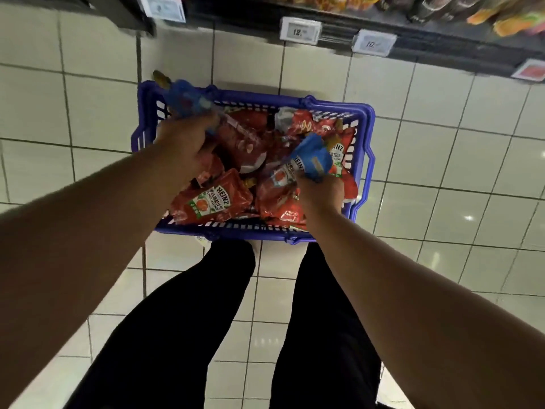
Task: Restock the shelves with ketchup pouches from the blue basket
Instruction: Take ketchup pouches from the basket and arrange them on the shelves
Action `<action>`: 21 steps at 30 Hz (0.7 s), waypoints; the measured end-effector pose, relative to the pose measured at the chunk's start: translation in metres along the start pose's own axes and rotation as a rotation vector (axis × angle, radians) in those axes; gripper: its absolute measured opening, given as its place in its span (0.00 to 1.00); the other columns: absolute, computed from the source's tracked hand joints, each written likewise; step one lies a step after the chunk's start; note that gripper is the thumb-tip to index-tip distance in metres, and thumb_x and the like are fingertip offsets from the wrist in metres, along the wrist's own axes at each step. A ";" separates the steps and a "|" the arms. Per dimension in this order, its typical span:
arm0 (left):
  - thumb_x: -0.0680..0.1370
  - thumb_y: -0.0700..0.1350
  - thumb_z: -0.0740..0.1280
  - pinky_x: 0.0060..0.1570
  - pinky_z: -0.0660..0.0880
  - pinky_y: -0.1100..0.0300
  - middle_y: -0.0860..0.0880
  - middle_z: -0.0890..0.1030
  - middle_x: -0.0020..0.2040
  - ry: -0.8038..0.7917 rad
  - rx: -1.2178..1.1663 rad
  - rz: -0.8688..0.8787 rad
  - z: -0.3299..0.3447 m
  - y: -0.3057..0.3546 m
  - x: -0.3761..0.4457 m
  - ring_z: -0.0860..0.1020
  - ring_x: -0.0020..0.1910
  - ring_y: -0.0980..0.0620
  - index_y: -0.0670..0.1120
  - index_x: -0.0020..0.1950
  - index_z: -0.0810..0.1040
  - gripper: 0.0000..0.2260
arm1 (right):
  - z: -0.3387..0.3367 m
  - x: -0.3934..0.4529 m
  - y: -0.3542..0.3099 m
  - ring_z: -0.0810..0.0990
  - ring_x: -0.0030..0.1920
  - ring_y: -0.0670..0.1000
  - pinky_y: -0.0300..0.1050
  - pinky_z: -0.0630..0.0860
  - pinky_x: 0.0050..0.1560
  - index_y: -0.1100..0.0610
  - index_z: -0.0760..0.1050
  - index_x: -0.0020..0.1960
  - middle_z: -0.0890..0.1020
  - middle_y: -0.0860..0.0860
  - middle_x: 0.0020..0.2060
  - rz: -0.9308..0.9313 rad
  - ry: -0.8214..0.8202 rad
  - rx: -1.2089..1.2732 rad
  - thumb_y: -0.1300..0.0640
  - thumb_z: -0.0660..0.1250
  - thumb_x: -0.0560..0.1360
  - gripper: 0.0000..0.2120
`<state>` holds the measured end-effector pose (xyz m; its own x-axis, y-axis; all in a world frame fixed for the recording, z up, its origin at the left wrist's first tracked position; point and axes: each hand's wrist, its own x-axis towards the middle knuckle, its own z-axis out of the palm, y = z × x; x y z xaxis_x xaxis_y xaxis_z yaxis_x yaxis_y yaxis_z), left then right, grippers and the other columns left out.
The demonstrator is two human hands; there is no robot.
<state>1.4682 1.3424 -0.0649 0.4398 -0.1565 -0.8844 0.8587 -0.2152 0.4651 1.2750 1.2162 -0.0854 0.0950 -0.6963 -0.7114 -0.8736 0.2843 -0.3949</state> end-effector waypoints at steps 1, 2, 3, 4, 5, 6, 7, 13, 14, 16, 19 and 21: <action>0.78 0.46 0.73 0.49 0.82 0.59 0.43 0.85 0.55 -0.008 -0.130 -0.005 -0.004 0.003 -0.012 0.85 0.53 0.51 0.43 0.64 0.78 0.16 | -0.012 -0.005 -0.004 0.71 0.19 0.41 0.38 0.66 0.23 0.55 0.76 0.31 0.74 0.45 0.21 -0.021 -0.017 0.009 0.50 0.74 0.74 0.17; 0.77 0.50 0.73 0.54 0.82 0.52 0.44 0.84 0.59 -0.040 -0.170 -0.002 -0.010 0.008 -0.025 0.84 0.58 0.48 0.44 0.68 0.77 0.22 | -0.026 -0.011 -0.011 0.72 0.22 0.40 0.40 0.68 0.26 0.54 0.79 0.33 0.76 0.45 0.22 -0.043 -0.037 0.050 0.49 0.73 0.75 0.15; 0.76 0.53 0.73 0.56 0.80 0.48 0.44 0.83 0.61 -0.077 -0.152 0.000 -0.015 0.015 -0.039 0.82 0.60 0.46 0.46 0.70 0.75 0.25 | -0.040 -0.019 -0.021 0.76 0.26 0.41 0.41 0.71 0.30 0.53 0.80 0.36 0.80 0.45 0.26 -0.066 -0.064 0.149 0.49 0.73 0.75 0.12; 0.76 0.56 0.72 0.59 0.79 0.45 0.45 0.82 0.63 -0.126 -0.136 0.000 -0.020 0.023 -0.056 0.81 0.62 0.45 0.47 0.71 0.74 0.26 | -0.054 -0.029 -0.033 0.81 0.32 0.44 0.44 0.77 0.34 0.52 0.82 0.39 0.84 0.46 0.31 -0.076 -0.108 0.290 0.49 0.73 0.76 0.10; 0.76 0.57 0.71 0.61 0.77 0.42 0.45 0.81 0.66 -0.162 -0.121 -0.008 -0.024 0.029 -0.071 0.80 0.64 0.45 0.48 0.73 0.73 0.28 | -0.068 -0.039 -0.046 0.85 0.40 0.49 0.50 0.82 0.42 0.52 0.84 0.42 0.86 0.49 0.38 -0.081 -0.166 0.434 0.50 0.72 0.76 0.08; 0.76 0.58 0.70 0.63 0.75 0.39 0.45 0.80 0.68 -0.226 -0.129 -0.011 -0.025 0.035 -0.086 0.79 0.66 0.44 0.48 0.74 0.71 0.29 | -0.082 -0.049 -0.061 0.86 0.46 0.55 0.57 0.82 0.52 0.53 0.85 0.44 0.87 0.54 0.44 -0.079 -0.238 0.576 0.51 0.71 0.77 0.07; 0.77 0.57 0.69 0.63 0.74 0.37 0.44 0.78 0.69 -0.281 -0.155 -0.004 -0.024 0.043 -0.104 0.78 0.67 0.43 0.48 0.76 0.70 0.29 | -0.096 -0.059 -0.077 0.85 0.51 0.59 0.64 0.79 0.60 0.54 0.85 0.47 0.86 0.57 0.47 -0.067 -0.317 0.715 0.52 0.69 0.79 0.08; 0.80 0.49 0.65 0.60 0.78 0.41 0.42 0.80 0.66 -0.398 -0.346 0.015 0.005 0.107 -0.222 0.79 0.65 0.43 0.43 0.72 0.73 0.22 | -0.170 -0.130 -0.165 0.76 0.60 0.65 0.69 0.66 0.71 0.65 0.67 0.73 0.76 0.63 0.58 0.017 -0.577 0.971 0.52 0.57 0.85 0.22; 0.81 0.48 0.64 0.55 0.80 0.44 0.43 0.83 0.60 -0.415 -0.356 0.024 0.011 0.117 -0.241 0.82 0.60 0.43 0.43 0.66 0.78 0.16 | -0.182 -0.143 -0.176 0.78 0.56 0.62 0.67 0.69 0.70 0.64 0.68 0.71 0.77 0.62 0.55 0.003 -0.590 0.955 0.52 0.57 0.85 0.20; 0.82 0.47 0.64 0.52 0.80 0.47 0.43 0.84 0.54 -0.396 -0.353 0.022 0.025 0.134 -0.274 0.84 0.52 0.43 0.42 0.60 0.82 0.12 | -0.206 -0.166 -0.191 0.81 0.48 0.57 0.60 0.77 0.63 0.63 0.72 0.67 0.80 0.59 0.51 -0.009 -0.589 0.914 0.52 0.58 0.85 0.17; 0.79 0.53 0.66 0.48 0.78 0.51 0.40 0.79 0.51 -0.322 -0.222 0.043 0.050 0.158 -0.321 0.78 0.44 0.43 0.42 0.60 0.79 0.17 | -0.242 -0.189 -0.206 0.85 0.41 0.54 0.51 0.84 0.44 0.62 0.77 0.61 0.85 0.57 0.45 0.048 -0.601 0.861 0.53 0.59 0.85 0.14; 0.72 0.59 0.72 0.33 0.74 0.58 0.43 0.78 0.40 -0.257 -0.059 0.012 0.066 0.164 -0.348 0.75 0.34 0.46 0.44 0.49 0.78 0.19 | -0.268 -0.202 -0.211 0.87 0.42 0.56 0.51 0.83 0.39 0.65 0.76 0.64 0.85 0.60 0.48 0.102 -0.634 0.810 0.58 0.63 0.83 0.14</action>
<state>1.4390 1.2983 0.3219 0.3752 -0.4005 -0.8360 0.8709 -0.1566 0.4659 1.3125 1.1201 0.2977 0.4777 -0.2355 -0.8464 -0.3303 0.8446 -0.4214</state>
